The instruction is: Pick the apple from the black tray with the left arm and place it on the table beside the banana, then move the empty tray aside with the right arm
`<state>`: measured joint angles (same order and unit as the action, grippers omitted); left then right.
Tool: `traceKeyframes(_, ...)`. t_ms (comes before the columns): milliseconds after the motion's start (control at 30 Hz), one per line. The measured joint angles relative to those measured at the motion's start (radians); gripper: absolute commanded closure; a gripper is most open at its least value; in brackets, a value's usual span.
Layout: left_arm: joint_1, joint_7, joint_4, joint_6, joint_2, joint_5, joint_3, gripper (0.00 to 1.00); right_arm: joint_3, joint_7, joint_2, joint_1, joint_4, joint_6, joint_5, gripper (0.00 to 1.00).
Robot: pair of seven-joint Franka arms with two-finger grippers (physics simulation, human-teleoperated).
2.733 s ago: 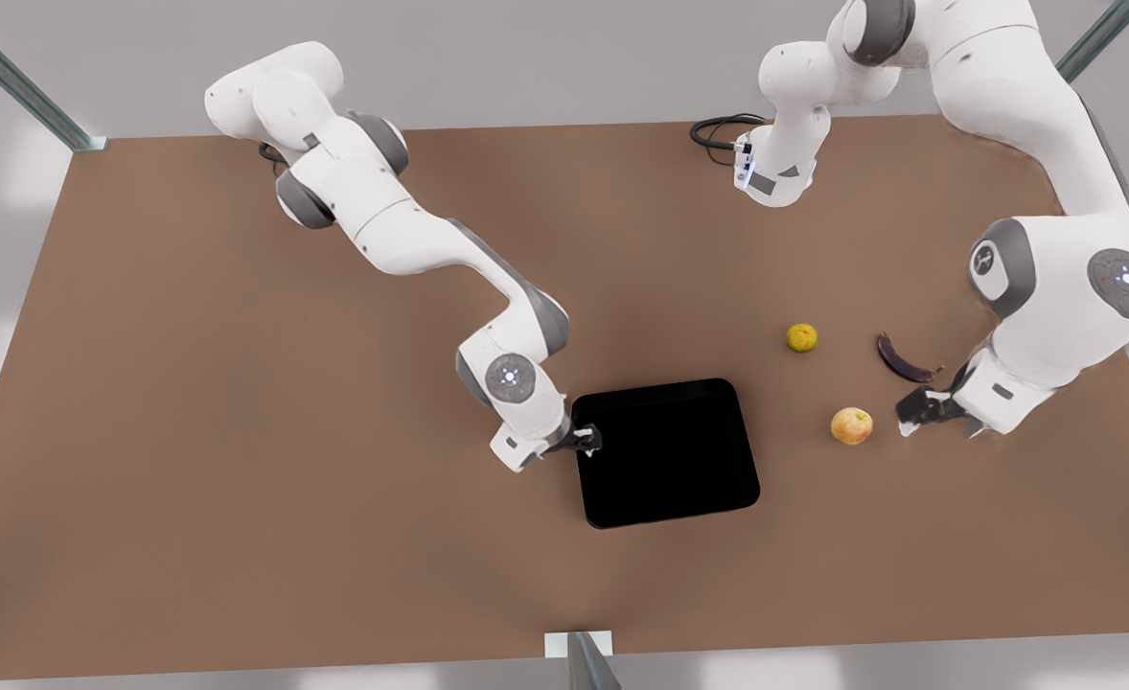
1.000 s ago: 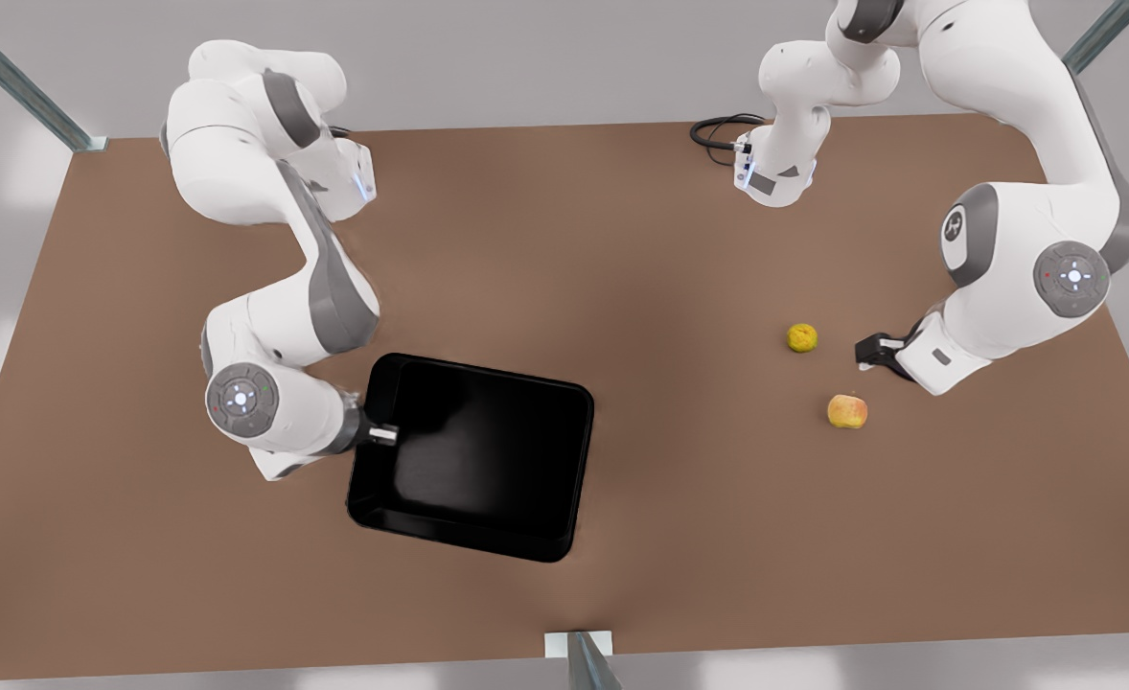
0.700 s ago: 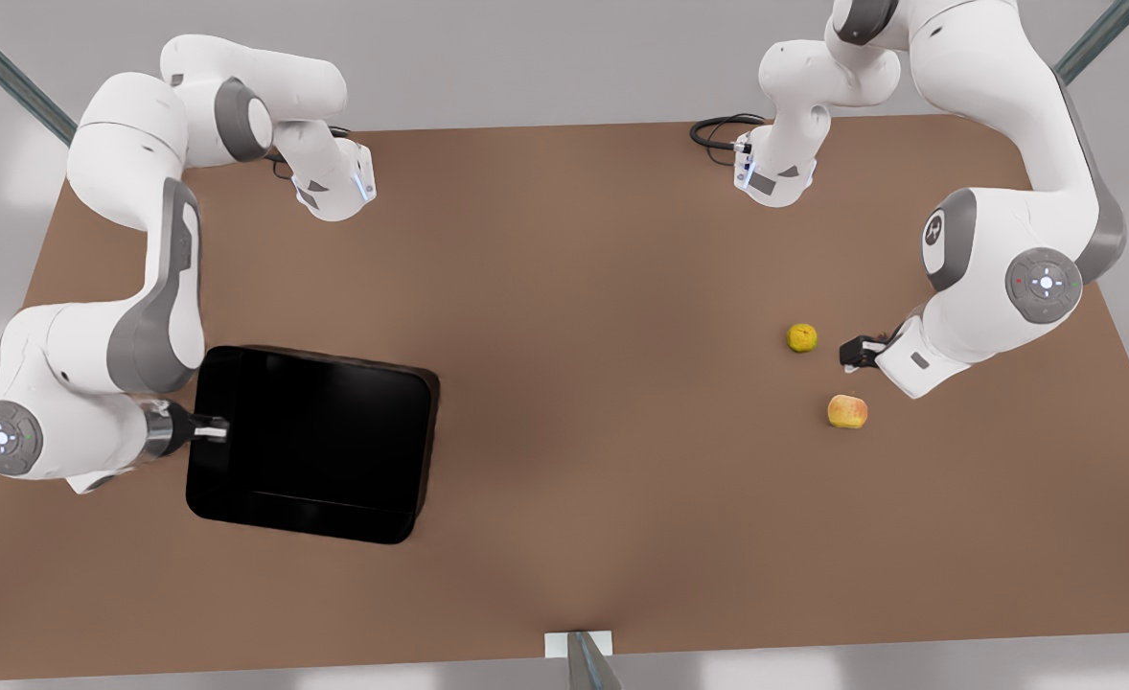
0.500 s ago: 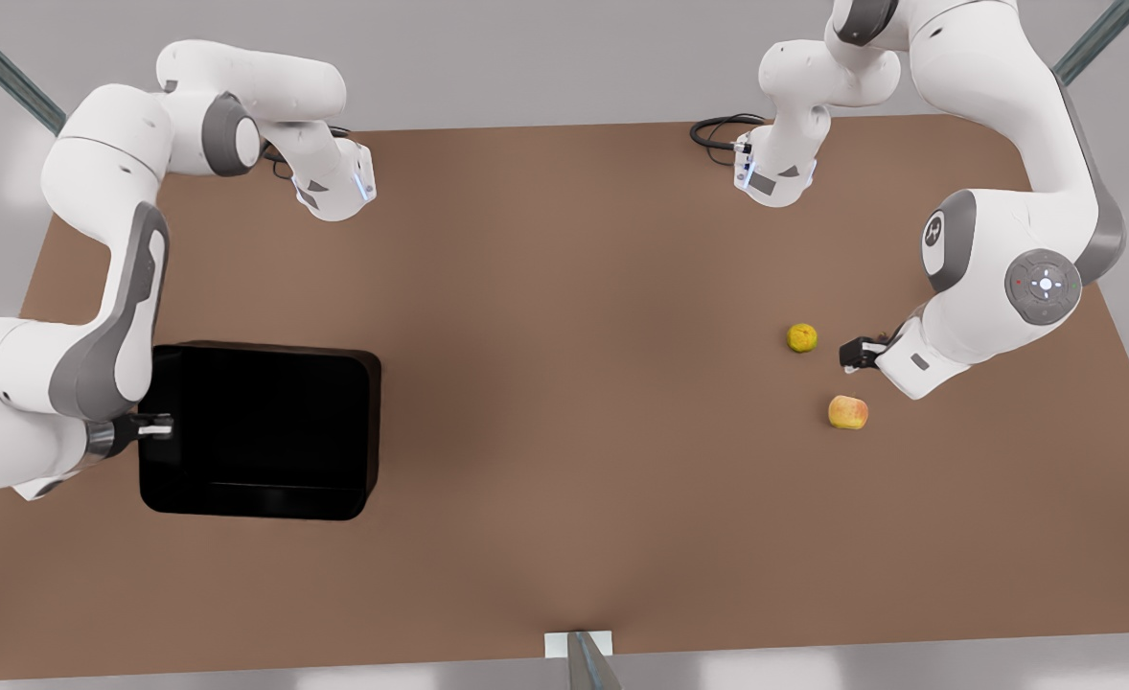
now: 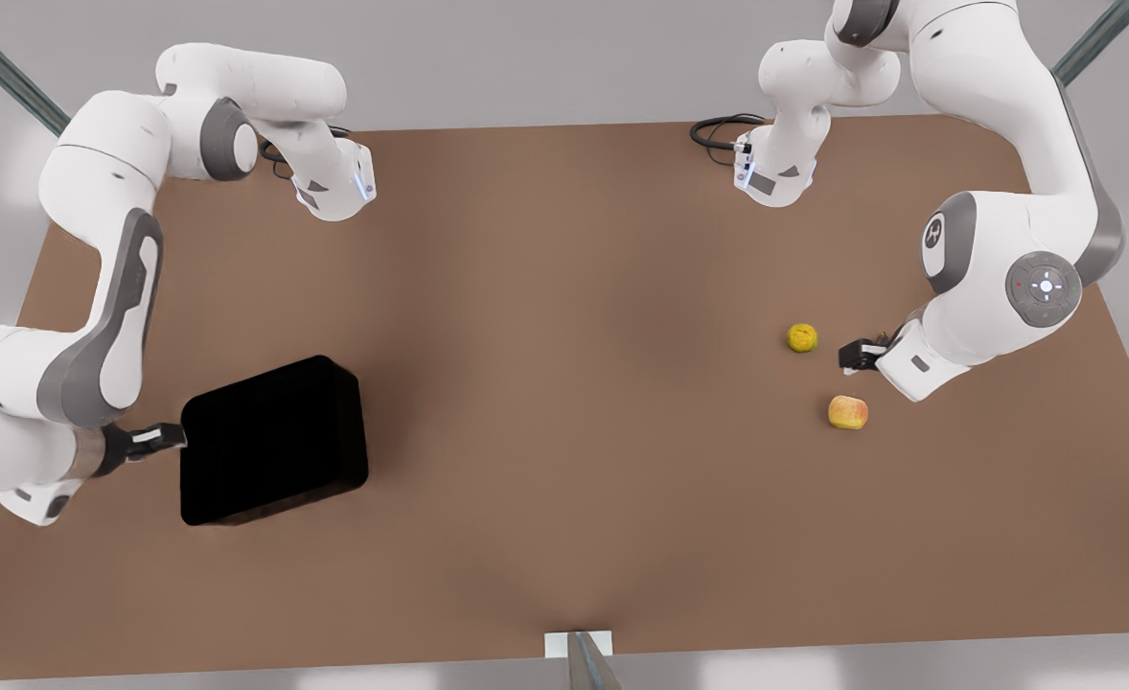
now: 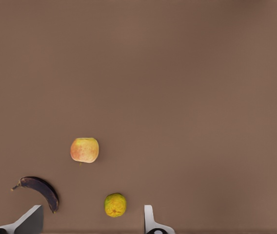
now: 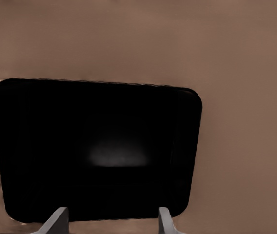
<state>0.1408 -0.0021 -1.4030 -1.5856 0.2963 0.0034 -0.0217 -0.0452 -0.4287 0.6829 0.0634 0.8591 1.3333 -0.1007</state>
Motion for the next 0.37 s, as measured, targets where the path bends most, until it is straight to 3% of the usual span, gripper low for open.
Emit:
traceKeyframes(100, -0.007, -0.001, -0.088, -0.029, -0.046, -0.016, -0.002, 0.0, 0.093, 0.031, -0.088, -0.065, -0.001, -0.025, 0.024, 0.0)
traceKeyframes(367, -0.001, 0.0, -0.015, -0.056, -0.013, -0.028, 0.001, 0.0, 0.1, 0.139, -0.103, -0.137, -0.001, -0.055, 0.041, 0.0)
